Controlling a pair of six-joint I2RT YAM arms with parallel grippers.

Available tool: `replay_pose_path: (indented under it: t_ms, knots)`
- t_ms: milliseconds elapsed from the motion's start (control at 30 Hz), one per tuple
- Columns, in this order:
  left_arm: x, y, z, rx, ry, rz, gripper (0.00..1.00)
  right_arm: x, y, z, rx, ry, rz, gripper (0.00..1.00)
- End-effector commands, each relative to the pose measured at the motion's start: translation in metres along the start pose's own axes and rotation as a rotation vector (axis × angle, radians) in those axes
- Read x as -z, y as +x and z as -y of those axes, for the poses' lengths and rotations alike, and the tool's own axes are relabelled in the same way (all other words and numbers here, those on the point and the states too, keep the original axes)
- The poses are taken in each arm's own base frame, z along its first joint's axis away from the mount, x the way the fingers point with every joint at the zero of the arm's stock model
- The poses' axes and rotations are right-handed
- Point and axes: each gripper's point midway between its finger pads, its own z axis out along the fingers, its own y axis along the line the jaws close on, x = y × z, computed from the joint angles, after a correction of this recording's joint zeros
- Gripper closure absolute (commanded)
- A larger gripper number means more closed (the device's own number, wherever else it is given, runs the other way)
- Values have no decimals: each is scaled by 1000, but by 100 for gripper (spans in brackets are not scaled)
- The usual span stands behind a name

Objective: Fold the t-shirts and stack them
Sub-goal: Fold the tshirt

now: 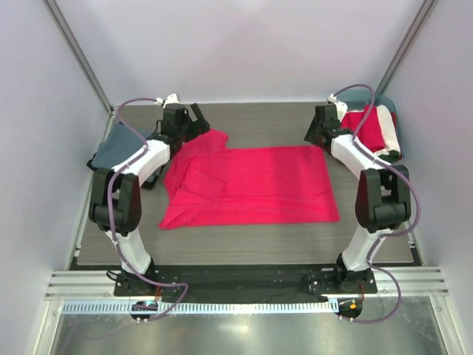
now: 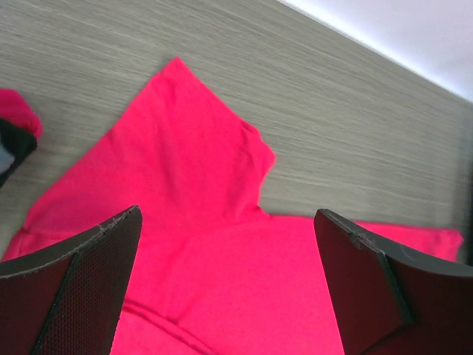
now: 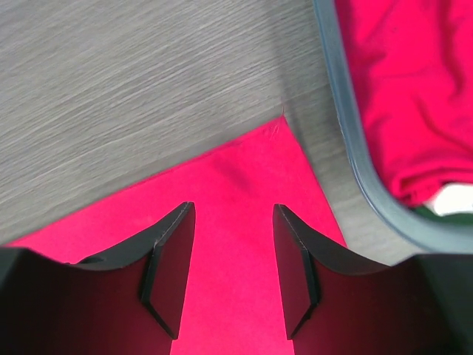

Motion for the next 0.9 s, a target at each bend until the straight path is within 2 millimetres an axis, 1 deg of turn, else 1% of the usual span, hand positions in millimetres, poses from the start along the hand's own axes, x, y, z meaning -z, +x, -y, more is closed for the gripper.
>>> replay_pose_path:
  t_ms: [0, 67, 100, 133, 200, 233, 267, 300, 333, 367, 400, 467, 500, 533, 567, 600, 700, 767, 867]
  knots:
    - [-18, -22, 12, -24, 54, 33, 0, -18, -16, -2, 13, 39, 27, 49]
    - [-25, -25, 11, -21, 50, 37, 0, -28, -15, -2, 17, 49, 13, 51]
    - [-32, -25, 10, -20, 45, 34, 0, -31, -19, -5, 20, 50, 15, 51]
    - [-34, -21, 3, -24, 24, 17, 0, -41, -11, -3, 25, 63, -8, 51]
    - [-43, -21, -1, -32, 3, 16, 0, -48, -15, -3, 22, 70, -12, 51]
    - [-47, -18, -4, -44, -10, 10, 1, -57, -8, 0, 26, 83, -32, 51]
    - [-49, -18, -9, -49, -34, 6, 0, -60, -7, 4, 25, 97, -35, 51]
    - [-52, -22, -7, -53, -36, 12, 0, -62, -8, 5, 26, 103, -36, 51]
    - [-58, -16, -12, -65, -48, 0, 0, -67, -4, 7, 29, 111, -46, 51]
    - [-61, -15, -14, -68, -60, -5, 1, -70, -2, 9, 28, 117, -52, 51]
    - [-64, -19, -14, -70, -66, 7, 0, -72, -2, 13, 26, 125, -56, 51]
    - [-71, -13, -19, -85, -87, -7, 1, -76, 4, 17, 31, 140, -67, 50]
    - [-73, -19, -19, -88, -91, 4, 0, -77, 5, 19, 30, 147, -69, 50]
    - [-78, -14, -20, -93, -94, -8, 0, -79, 7, 21, 32, 156, -75, 49]
    - [-79, -14, -21, -105, -100, -16, 1, -81, 10, 23, 33, 162, -80, 48]
    - [-81, -17, -20, -107, -100, -9, 0, -82, 12, 23, 35, 165, -84, 48]
    - [-85, -18, -23, -108, -108, -12, 0, -87, 19, 28, 39, 183, -99, 48]
    - [-88, -18, -25, -106, -108, -14, 0, -90, 22, 28, 39, 184, -109, 48]
    - [-91, -25, -29, -98, -110, -5, 1, -97, 25, 26, 41, 179, -116, 50]
